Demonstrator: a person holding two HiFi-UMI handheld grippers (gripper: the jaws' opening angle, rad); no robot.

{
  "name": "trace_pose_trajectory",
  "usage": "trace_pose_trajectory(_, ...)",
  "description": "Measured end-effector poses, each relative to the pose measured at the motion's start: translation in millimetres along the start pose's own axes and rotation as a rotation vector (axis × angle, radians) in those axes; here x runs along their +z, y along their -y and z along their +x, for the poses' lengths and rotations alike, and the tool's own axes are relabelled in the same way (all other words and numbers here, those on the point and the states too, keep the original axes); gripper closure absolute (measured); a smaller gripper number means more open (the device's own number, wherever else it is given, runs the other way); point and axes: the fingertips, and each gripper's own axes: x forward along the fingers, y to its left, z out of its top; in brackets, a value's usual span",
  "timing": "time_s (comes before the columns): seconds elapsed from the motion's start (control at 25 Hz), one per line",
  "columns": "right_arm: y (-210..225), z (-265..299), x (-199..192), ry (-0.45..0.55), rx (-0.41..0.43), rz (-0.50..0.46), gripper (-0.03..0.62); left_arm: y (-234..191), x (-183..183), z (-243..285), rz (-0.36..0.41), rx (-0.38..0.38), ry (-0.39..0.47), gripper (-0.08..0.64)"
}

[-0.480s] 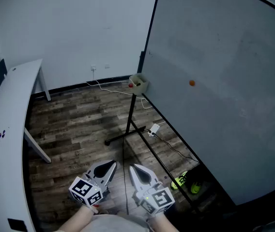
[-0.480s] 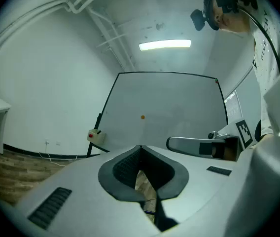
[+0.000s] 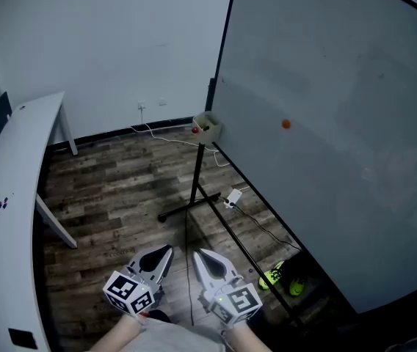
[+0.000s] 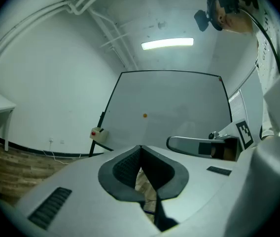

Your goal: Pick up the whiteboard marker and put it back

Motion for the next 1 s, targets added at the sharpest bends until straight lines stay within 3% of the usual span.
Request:
trace_pose_trajectory(0.36, 22.9, 2.9, -5.5, 0.023, -0.034, 0.049, 0.572, -11.9, -3.9, 12.7, 0.0, 0.016, -0.01, 0.546)
trace_pose_trajectory(0.6, 56.5, 26.0, -15.6, 0.016, -0.053, 0.073, 0.572, -33.3, -12.0, 46.9, -0.009, -0.015, -0.026, 0.546)
trace_pose_trajectory(1.0, 116.4, 122.6, -19.2, -0.004, -0.062, 0.083, 0.572, -121.7, 5.8, 121.4, -0.015, -0.042, -0.032, 0.546)
